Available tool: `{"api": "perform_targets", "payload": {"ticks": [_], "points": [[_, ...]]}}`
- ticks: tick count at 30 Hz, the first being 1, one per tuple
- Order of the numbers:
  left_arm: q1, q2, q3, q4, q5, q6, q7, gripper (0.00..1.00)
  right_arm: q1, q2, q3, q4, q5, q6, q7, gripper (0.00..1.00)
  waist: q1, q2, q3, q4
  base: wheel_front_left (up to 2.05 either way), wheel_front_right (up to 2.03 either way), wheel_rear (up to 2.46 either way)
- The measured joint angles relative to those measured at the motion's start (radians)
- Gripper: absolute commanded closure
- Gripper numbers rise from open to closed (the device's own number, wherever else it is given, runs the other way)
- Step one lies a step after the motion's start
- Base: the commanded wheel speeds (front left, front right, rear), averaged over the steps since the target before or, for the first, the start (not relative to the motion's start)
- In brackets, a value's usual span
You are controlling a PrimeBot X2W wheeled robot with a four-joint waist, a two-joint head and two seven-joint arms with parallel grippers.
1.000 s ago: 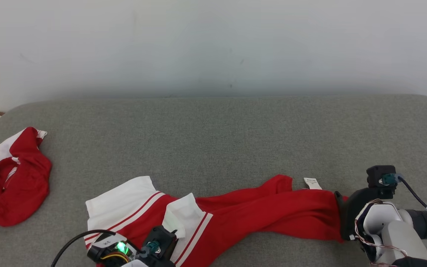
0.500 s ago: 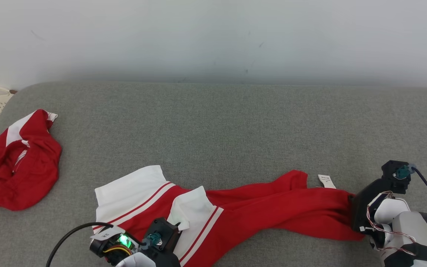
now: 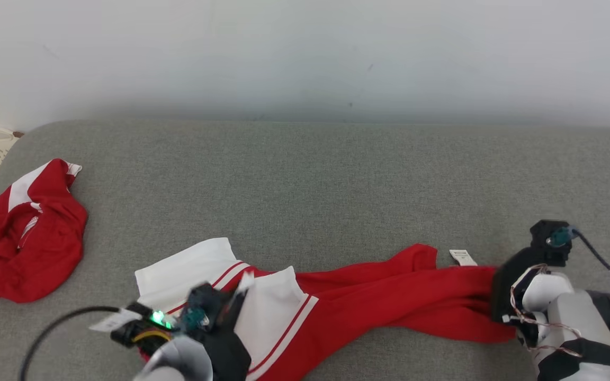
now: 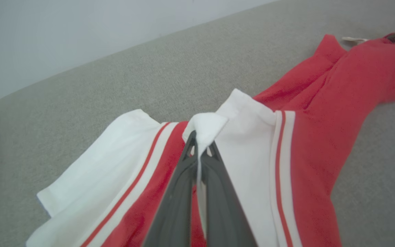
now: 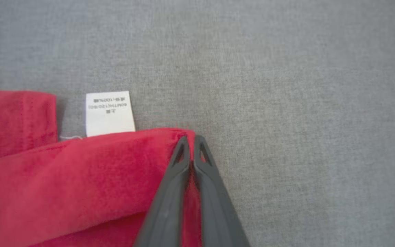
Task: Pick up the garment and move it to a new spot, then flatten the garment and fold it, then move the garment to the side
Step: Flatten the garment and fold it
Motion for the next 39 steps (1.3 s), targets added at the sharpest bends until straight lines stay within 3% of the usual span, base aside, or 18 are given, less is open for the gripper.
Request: {"api": "perform_targets", "payload": {"ticks": [8,11,15,19,21,24,29,35,39], "points": [[-0.145,-0.022,0.141,-0.099,-0.072,0.04,-0.114,1.0,-0.084,-0.026,0.069,-0.125,0.074,0.0,-0.094,1.0,0.0,0.0001,0.002,-0.014,0.0,0.0,0.0],[-0.235,-0.012,0.179,-0.139,-0.099,0.016,-0.125,1.0,-0.165,-0.03,0.18,-0.201,0.195,0.0,-0.151,1.0,0.0,0.0,0.015,-0.029,0.0,0.0,0.0],[-0.407,-0.007,0.222,-0.15,-0.147,-0.033,-0.095,1.0,-0.285,-0.084,0.316,-0.274,0.34,-0.001,-0.16,1.0,0.0001,0.0001,0.052,-0.047,0.0,0.0,0.0],[-0.601,0.018,0.242,-0.099,-0.171,-0.072,-0.059,1.0,-0.451,-0.129,0.435,-0.296,0.433,-0.001,-0.155,1.0,0.0001,0.0,0.115,-0.062,0.0,0.0,0.0],[-0.688,0.035,0.271,-0.06,-0.189,-0.079,-0.055,1.0,-0.546,-0.13,0.447,-0.269,0.45,-0.001,-0.183,1.0,0.0002,0.0,0.153,-0.071,0.0,0.0,0.0],[-0.823,0.051,0.318,-0.014,-0.177,-0.062,-0.107,1.0,-0.671,-0.132,0.407,-0.194,0.427,-0.001,-0.264,1.0,0.0003,0.0002,0.211,-0.088,0.0,0.0,0.0],[-0.99,0.011,0.363,0.051,-0.17,-0.026,-0.211,1.0,-0.822,-0.103,0.273,-0.107,0.359,-0.001,-0.439,1.0,0.0003,0.0002,0.275,-0.108,0.0,0.0,0.0],[-1.125,-0.04,0.38,0.113,-0.167,-0.029,-0.317,1.0,-0.973,-0.063,0.182,-0.021,0.213,-0.001,-0.604,1.0,0.0004,0.0002,0.336,-0.131,0.0,0.0,0.0],[-1.176,-0.062,0.433,0.084,-0.174,-0.037,-0.354,1.0,-1.017,-0.078,0.128,-0.013,0.093,-0.001,-0.69,1.0,0.0002,0.0001,0.363,-0.138,0.0,0.0,0.0]]}}
